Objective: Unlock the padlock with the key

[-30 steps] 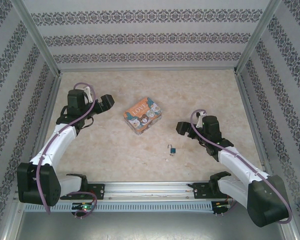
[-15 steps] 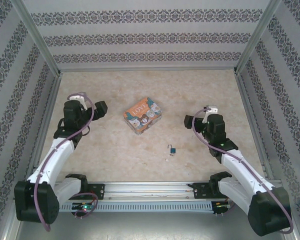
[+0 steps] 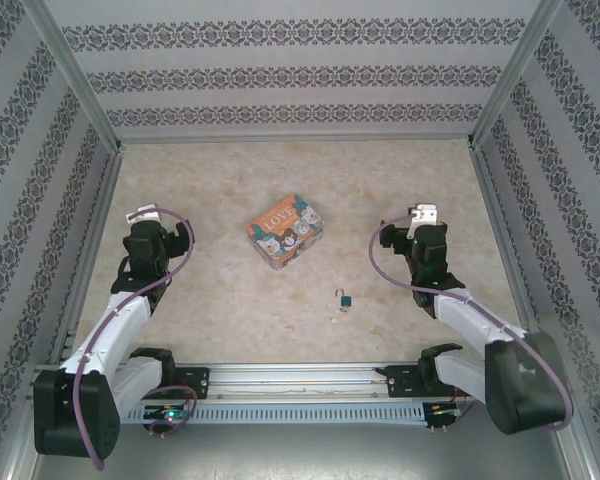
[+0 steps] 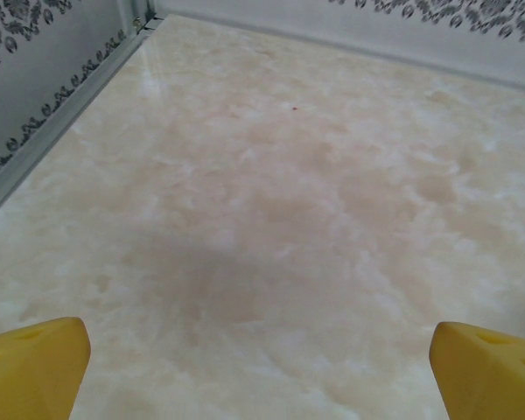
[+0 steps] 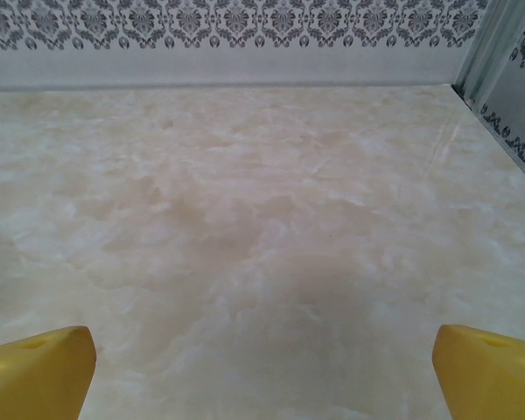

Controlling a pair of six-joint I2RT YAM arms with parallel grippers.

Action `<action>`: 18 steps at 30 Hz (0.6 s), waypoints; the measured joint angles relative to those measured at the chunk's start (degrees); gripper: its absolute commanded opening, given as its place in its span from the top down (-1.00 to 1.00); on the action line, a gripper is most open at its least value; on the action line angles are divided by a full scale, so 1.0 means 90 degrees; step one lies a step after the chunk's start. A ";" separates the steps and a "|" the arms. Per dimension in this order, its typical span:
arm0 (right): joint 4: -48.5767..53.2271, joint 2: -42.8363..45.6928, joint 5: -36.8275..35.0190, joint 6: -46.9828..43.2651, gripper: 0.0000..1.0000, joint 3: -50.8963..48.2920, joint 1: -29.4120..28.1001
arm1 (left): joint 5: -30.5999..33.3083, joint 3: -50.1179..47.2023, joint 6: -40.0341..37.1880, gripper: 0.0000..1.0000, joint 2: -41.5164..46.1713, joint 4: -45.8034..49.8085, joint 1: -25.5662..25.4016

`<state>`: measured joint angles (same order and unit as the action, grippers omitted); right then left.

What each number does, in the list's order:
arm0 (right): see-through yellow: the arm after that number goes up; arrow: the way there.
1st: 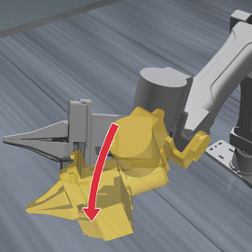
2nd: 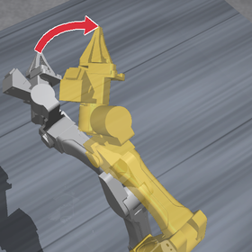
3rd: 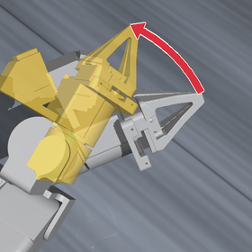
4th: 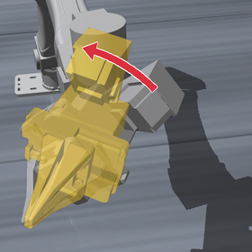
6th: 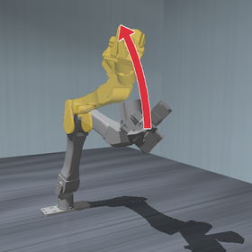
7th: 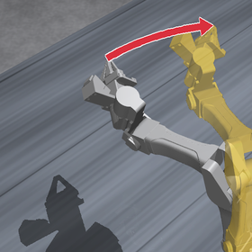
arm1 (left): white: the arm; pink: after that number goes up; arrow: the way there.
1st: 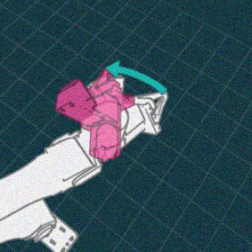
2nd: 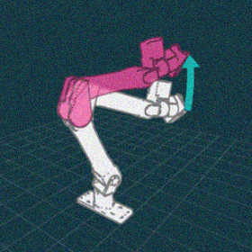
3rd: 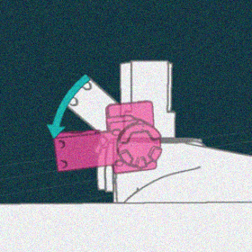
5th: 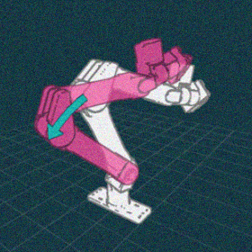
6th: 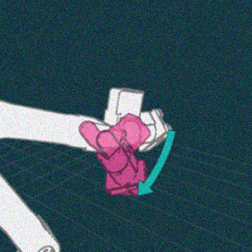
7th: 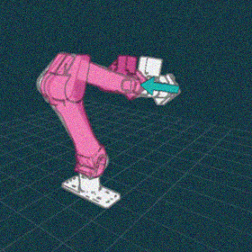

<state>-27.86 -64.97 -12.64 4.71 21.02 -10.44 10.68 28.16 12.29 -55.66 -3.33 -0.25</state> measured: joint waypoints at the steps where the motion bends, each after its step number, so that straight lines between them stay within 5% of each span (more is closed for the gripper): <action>1: -0.0219 -0.0202 0.0000 -0.0073 -0.97 -0.0019 0.0024 | 0.0053 -0.0027 -0.0073 -0.99 0.0002 -0.0002 0.0000; 18: -0.3330 -0.2021 0.0342 -0.0833 -0.97 -0.0731 0.0493 | 0.0053 -0.0610 -0.0403 -0.99 0.0100 -0.0386 0.0000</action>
<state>-57.82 -83.15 -9.56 -2.79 14.44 -6.00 11.16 22.68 8.67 -54.76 -6.81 -0.25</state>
